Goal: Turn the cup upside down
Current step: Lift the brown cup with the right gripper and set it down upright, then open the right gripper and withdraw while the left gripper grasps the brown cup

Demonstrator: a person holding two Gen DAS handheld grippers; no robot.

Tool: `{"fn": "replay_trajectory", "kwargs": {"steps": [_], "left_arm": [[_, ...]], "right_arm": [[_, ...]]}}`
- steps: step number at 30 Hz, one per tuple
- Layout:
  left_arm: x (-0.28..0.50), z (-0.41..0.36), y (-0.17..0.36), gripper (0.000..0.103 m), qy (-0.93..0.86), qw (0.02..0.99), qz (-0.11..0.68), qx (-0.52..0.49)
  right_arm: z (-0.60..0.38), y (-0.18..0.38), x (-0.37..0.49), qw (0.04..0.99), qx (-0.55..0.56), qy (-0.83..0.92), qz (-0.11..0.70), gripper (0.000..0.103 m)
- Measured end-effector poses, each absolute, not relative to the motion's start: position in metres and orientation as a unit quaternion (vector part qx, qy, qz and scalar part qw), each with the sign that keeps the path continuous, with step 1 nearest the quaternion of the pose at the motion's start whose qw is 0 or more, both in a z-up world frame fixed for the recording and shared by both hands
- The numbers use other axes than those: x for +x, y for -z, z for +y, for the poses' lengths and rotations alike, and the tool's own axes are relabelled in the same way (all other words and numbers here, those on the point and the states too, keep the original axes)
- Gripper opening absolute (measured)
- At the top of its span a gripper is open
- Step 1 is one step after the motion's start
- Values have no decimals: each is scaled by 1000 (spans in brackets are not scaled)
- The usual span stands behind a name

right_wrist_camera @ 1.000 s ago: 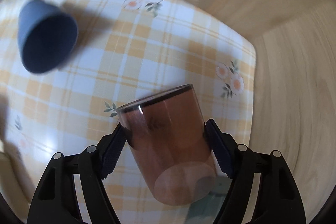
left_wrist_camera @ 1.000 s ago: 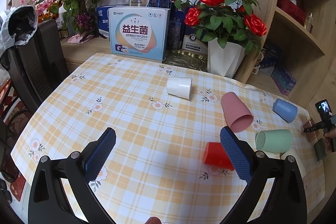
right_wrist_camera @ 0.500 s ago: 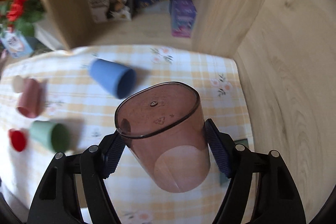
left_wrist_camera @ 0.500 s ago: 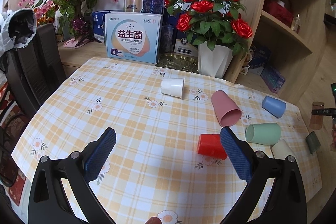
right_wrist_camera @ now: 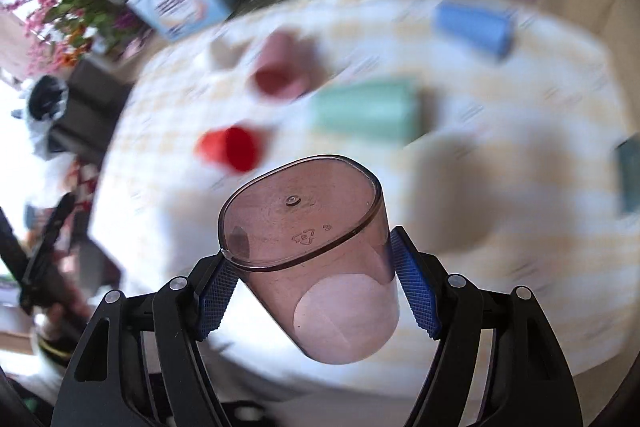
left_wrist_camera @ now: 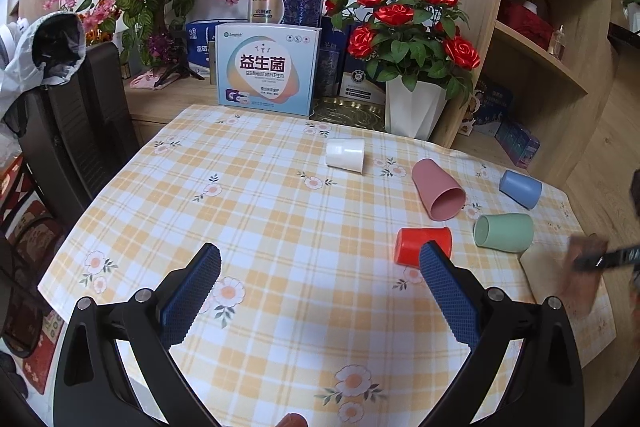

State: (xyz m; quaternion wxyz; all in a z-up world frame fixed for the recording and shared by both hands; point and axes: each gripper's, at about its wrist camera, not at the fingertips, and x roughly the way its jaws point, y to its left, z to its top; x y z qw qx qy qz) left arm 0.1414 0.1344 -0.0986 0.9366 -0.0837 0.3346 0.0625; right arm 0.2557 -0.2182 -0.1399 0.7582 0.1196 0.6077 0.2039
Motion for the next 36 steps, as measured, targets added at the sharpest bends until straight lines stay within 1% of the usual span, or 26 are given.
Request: {"fn": "replay_trajectory", "kwargs": {"steps": [5, 8, 11, 17, 23, 27, 29, 32, 36], "left_arm": [[134, 142, 98, 97, -69, 935, 338, -84], [131, 147, 99, 97, -73, 934, 339, -84], [130, 153, 103, 97, -81, 931, 344, -87], [135, 157, 112, 97, -88, 925, 357, -96], [139, 151, 116, 97, -86, 923, 362, -96], [141, 150, 115, 97, -80, 921, 367, -106], [141, 148, 115, 97, -75, 920, 369, -107], [143, 142, 115, 97, -64, 919, 374, -107], [147, 129, 117, 97, -43, 917, 384, -101]], "right_arm": [[-152, 188, 252, 714, 170, -215, 644, 70], [-123, 209, 260, 709, 183, -201, 651, 70], [-110, 223, 262, 704, 200, -182, 657, 70], [-107, 235, 270, 709, 211, -154, 655, 71], [-113, 234, 275, 718, 213, -162, 642, 71], [-120, 220, 271, 736, 202, -180, 621, 72], [-127, 209, 267, 753, 189, -188, 601, 74], [-138, 194, 258, 775, 173, -201, 573, 86], [-164, 180, 243, 809, 165, -186, 533, 86]]}}
